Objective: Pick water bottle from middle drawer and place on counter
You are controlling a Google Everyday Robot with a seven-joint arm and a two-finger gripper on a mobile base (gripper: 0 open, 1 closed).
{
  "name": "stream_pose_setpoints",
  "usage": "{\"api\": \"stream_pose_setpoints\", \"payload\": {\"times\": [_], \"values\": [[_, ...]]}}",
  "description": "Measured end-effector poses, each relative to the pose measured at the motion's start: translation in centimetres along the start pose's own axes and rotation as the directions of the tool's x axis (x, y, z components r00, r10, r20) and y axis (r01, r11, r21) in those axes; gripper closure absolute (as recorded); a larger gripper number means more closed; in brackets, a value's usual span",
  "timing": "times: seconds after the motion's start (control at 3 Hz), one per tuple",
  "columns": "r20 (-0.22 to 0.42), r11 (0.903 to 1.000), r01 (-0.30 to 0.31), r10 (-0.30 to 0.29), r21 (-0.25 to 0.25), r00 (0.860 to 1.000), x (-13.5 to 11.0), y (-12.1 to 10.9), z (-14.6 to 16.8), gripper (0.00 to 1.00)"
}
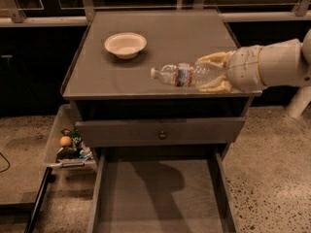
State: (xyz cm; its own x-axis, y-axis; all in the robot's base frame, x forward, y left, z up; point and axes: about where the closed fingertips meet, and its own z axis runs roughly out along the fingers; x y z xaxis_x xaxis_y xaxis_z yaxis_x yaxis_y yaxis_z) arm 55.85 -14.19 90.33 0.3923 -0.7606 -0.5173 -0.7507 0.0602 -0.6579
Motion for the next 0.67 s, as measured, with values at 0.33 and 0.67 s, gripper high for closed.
{"api": "stream_pose_setpoints", "payload": {"times": [0.33, 0.67], "values": [[0.081, 0.9989, -0.045, 0.044, 0.013, 0.996, 0.1, -3.7, 1.7, 1.00], [0.146, 0.9935, -0.113, 0.112, 0.005, 0.983, 0.8, -6.4, 3.6, 1.00]]}}
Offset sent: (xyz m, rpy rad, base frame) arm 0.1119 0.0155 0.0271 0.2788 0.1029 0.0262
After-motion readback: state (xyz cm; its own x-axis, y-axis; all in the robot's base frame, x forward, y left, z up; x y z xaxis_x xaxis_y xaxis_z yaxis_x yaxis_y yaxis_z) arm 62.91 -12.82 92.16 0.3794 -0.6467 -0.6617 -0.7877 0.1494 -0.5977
